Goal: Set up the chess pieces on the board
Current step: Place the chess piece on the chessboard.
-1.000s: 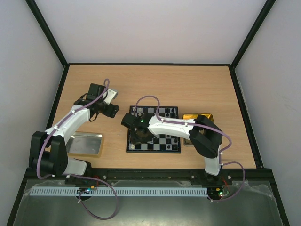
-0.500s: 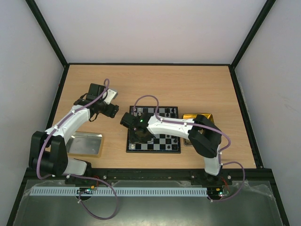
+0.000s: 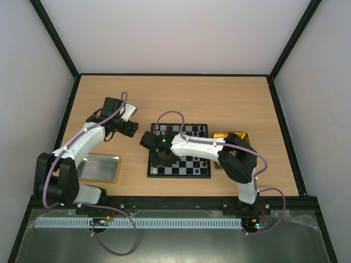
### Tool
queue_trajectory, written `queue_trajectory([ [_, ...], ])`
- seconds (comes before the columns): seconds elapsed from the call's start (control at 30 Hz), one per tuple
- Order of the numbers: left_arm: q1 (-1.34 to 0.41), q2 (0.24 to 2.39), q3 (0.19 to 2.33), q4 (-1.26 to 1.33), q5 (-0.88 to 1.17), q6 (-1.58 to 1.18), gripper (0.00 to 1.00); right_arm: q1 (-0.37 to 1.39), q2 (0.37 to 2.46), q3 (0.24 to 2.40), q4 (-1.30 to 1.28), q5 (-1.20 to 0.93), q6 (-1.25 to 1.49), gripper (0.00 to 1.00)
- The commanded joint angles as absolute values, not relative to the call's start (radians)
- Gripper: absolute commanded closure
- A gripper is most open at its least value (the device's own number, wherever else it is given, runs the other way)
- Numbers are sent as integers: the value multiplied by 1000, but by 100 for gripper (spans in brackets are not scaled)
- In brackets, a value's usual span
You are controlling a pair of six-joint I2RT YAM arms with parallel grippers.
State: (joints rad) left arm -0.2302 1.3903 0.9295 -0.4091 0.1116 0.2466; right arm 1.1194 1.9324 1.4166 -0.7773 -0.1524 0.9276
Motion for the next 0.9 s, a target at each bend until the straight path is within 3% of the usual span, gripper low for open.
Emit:
queue_trajectory([
  [0.0, -225, 1379, 918, -403, 112, 254, 13, 1124, 1946, 1445, -813, -121, 936, 93],
  [0.87, -225, 1378, 919, -402, 114, 255, 13, 1123, 1948, 1439, -810, -125, 943, 87],
])
